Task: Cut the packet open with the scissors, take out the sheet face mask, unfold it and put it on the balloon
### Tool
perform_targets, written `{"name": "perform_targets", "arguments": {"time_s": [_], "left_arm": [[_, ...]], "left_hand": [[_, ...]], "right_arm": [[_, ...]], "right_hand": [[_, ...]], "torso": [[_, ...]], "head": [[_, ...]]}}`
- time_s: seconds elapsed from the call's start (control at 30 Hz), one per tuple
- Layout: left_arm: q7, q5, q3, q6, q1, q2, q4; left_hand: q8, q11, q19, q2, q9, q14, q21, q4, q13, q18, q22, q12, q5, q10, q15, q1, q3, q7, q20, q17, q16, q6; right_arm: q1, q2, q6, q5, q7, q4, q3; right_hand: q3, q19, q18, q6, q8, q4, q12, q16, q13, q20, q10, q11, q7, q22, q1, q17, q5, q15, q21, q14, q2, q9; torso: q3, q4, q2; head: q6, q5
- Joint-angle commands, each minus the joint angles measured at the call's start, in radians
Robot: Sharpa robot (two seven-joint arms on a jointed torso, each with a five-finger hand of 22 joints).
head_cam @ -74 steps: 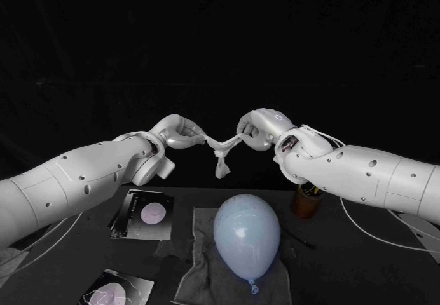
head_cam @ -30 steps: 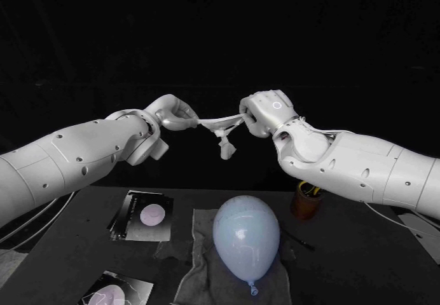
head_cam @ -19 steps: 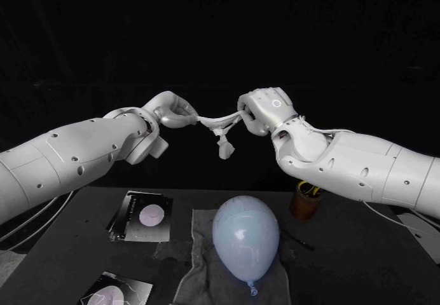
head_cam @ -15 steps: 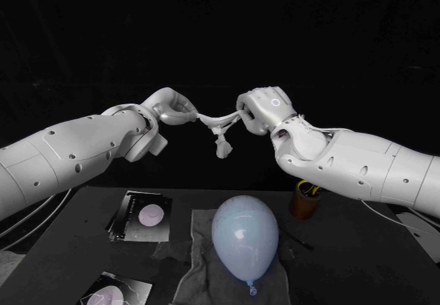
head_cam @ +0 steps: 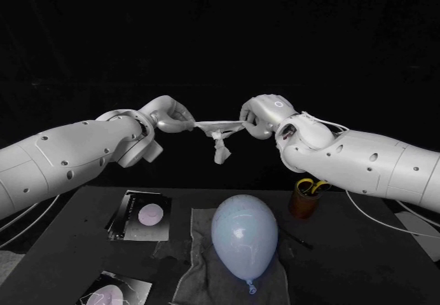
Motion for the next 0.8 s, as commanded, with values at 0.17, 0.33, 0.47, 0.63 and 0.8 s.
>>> {"name": "perform_targets", "arguments": {"time_s": [0.17, 0.33, 0.47, 0.63, 0.8], "left_arm": [[-0.027, 0.012, -0.002, 0.066, -0.010, -0.041, 0.090], [-0.009, 0.068, 0.000, 0.044, -0.026, -0.076, 0.146], [0.000, 0.113, 0.001, 0.050, -0.032, -0.099, 0.184], [-0.001, 0.131, 0.002, 0.039, -0.034, -0.103, 0.201], [0.010, 0.108, 0.003, -0.008, -0.035, -0.099, 0.185]], "left_hand": [[0.004, -0.008, 0.021, 0.009, 0.071, 0.009, 0.015, 0.002, 0.003, 0.000, 0.007, 0.007, 0.003, 0.001, -0.006, -0.008, -0.010, -0.001, -0.003, 0.003, 0.007, 0.001], [0.002, -0.008, 0.024, 0.011, 0.073, 0.010, 0.018, 0.002, 0.003, 0.002, 0.008, 0.006, 0.004, 0.000, -0.006, -0.006, -0.010, 0.000, -0.004, 0.003, 0.007, -0.002], [0.002, -0.008, 0.024, 0.011, 0.074, 0.009, 0.019, 0.000, 0.003, 0.002, 0.009, 0.006, 0.004, -0.001, -0.007, -0.004, -0.008, 0.000, -0.004, 0.003, 0.007, -0.003], [0.002, -0.008, 0.025, 0.011, 0.075, 0.011, 0.021, 0.001, 0.003, 0.003, 0.009, 0.007, 0.004, 0.000, -0.006, -0.004, -0.010, 0.001, -0.004, 0.004, 0.009, -0.003], [0.002, -0.008, 0.030, 0.011, 0.078, 0.015, 0.026, 0.000, 0.005, 0.005, 0.012, 0.011, 0.004, 0.004, -0.007, -0.004, -0.012, 0.001, -0.005, 0.005, 0.013, -0.003]], "right_arm": [[-0.005, -0.035, 0.002, 0.374, 0.145, 0.059, -0.005], [-0.019, -0.043, -0.104, 0.412, 0.170, 0.086, -0.009], [-0.027, -0.036, -0.137, 0.440, 0.179, 0.072, -0.011], [-0.034, -0.031, -0.164, 0.455, 0.188, 0.067, -0.012], [-0.036, -0.026, -0.173, 0.421, 0.171, 0.062, -0.013]], "right_hand": [[0.007, -0.006, -0.011, -0.007, -0.004, 0.001, -0.010, -0.009, 0.000, 0.002, 0.003, 0.000, 0.013, 0.124, 0.022, -0.002, 0.003, 0.001, -0.025, 0.006, 0.006, 0.006], [0.008, -0.011, -0.010, -0.008, -0.004, 0.001, -0.011, -0.010, 0.000, 0.002, 0.002, 0.001, 0.014, 0.122, 0.024, -0.002, 0.002, 0.002, -0.034, 0.006, 0.007, 0.006], [0.008, -0.009, -0.010, -0.009, -0.005, 0.001, -0.012, -0.010, 0.000, 0.002, 0.002, 0.001, 0.015, 0.122, 0.025, -0.002, 0.002, 0.002, -0.031, 0.007, 0.007, 0.007], [0.008, -0.010, -0.010, -0.009, -0.005, 0.001, -0.012, -0.010, 0.000, 0.002, 0.002, 0.001, 0.015, 0.122, 0.026, -0.002, 0.002, 0.002, -0.033, 0.007, 0.007, 0.007], [0.008, -0.010, -0.009, -0.010, -0.005, 0.000, -0.013, -0.011, 0.001, 0.002, 0.002, 0.001, 0.016, 0.121, 0.027, -0.002, 0.002, 0.002, -0.034, 0.008, 0.007, 0.007]], "torso": [[0.0009, -0.0005, 0.001], [0.0024, -0.0033, 0.000], [0.0027, -0.0053, -0.001], [0.0024, -0.0060, 0.000], [0.0018, -0.0044, -0.001]], "head": [[0.004, 0.003], [0.010, 0.001], [0.009, 0.002], [0.009, 0.005], [0.011, 0.003]]}}
